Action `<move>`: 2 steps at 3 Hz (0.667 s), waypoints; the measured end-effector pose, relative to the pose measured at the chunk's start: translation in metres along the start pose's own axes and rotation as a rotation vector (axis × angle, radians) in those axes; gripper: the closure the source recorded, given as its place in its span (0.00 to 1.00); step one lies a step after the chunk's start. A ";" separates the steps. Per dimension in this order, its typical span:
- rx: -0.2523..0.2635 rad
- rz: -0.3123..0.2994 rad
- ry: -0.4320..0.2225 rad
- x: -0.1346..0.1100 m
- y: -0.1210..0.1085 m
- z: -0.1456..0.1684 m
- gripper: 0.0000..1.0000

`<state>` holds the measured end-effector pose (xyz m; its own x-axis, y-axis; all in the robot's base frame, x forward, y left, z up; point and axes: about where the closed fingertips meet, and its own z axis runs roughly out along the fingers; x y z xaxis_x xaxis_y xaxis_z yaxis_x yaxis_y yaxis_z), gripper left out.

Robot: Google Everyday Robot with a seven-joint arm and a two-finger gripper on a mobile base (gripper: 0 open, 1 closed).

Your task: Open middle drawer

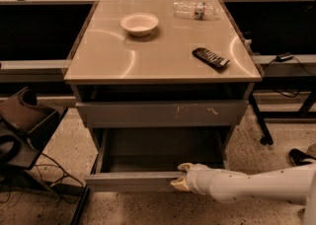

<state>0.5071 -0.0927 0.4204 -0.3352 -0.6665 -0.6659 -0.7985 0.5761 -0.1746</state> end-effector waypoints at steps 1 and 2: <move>-0.002 -0.001 -0.005 0.010 0.018 -0.015 1.00; -0.002 -0.001 -0.005 0.010 0.018 -0.016 1.00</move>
Offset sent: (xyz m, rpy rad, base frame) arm -0.3258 -0.0411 -0.0903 0.0432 -0.0257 0.0154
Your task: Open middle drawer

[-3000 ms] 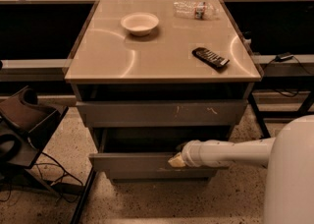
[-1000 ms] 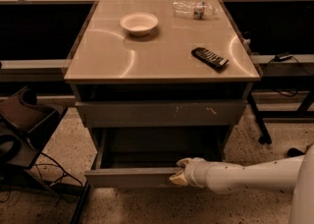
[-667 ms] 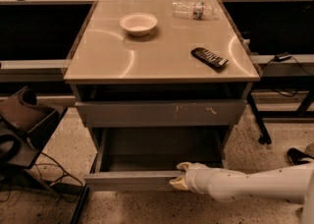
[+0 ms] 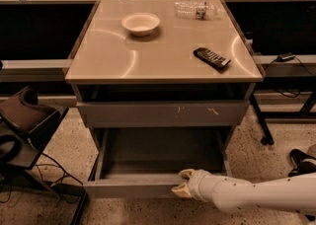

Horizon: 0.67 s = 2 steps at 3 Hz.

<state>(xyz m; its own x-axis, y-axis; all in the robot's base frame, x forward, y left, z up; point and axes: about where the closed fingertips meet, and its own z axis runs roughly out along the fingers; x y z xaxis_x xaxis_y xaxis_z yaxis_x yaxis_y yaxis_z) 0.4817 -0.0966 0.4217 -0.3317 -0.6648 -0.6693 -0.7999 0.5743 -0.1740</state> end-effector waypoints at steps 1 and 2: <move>-0.011 -0.020 -0.005 0.008 0.012 -0.005 1.00; -0.011 -0.020 -0.005 0.006 0.012 -0.007 1.00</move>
Offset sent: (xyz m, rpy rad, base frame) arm -0.1569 -0.0077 -0.0532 0.0225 -0.0116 0.1567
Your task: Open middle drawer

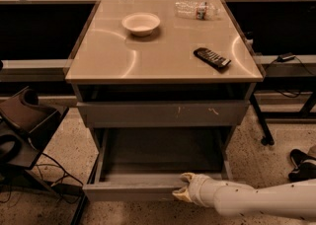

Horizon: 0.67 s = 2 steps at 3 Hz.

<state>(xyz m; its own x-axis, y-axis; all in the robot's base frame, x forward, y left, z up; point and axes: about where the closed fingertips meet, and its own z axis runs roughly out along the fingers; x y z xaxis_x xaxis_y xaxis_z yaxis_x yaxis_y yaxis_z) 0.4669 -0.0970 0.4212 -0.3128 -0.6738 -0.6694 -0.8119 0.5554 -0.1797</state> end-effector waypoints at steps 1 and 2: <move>-0.011 -0.010 -0.009 0.010 0.017 -0.006 1.00; -0.011 -0.010 -0.009 0.006 0.016 -0.010 1.00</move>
Offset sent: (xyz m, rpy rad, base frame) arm -0.2429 -0.0081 -0.0687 0.1171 -0.0544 0.1340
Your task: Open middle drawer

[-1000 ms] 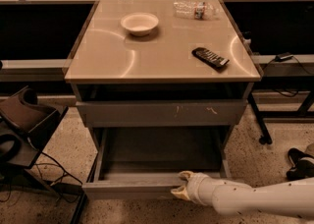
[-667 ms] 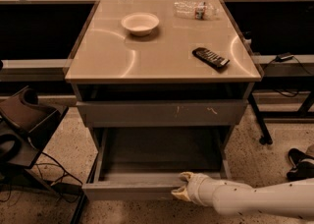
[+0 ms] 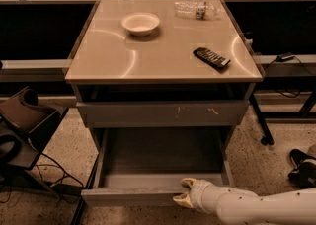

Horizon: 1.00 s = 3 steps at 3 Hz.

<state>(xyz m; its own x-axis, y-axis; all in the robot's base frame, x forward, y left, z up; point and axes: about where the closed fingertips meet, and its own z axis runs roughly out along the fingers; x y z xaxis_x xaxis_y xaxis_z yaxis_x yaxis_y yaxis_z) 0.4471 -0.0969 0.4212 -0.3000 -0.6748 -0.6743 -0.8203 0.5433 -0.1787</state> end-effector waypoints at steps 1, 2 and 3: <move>-0.006 -0.002 -0.013 0.007 0.014 -0.005 1.00; -0.006 -0.002 -0.013 0.004 0.013 -0.008 1.00; -0.012 -0.001 -0.026 0.012 0.027 -0.013 1.00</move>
Offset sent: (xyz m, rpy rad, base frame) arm -0.2558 -0.0162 -0.0790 0.1685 -0.0410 0.0863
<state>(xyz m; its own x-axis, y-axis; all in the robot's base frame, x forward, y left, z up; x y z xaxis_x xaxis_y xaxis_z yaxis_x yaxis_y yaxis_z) 0.4153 -0.0963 0.4177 -0.2869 -0.6620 -0.6924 -0.8265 0.5365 -0.1704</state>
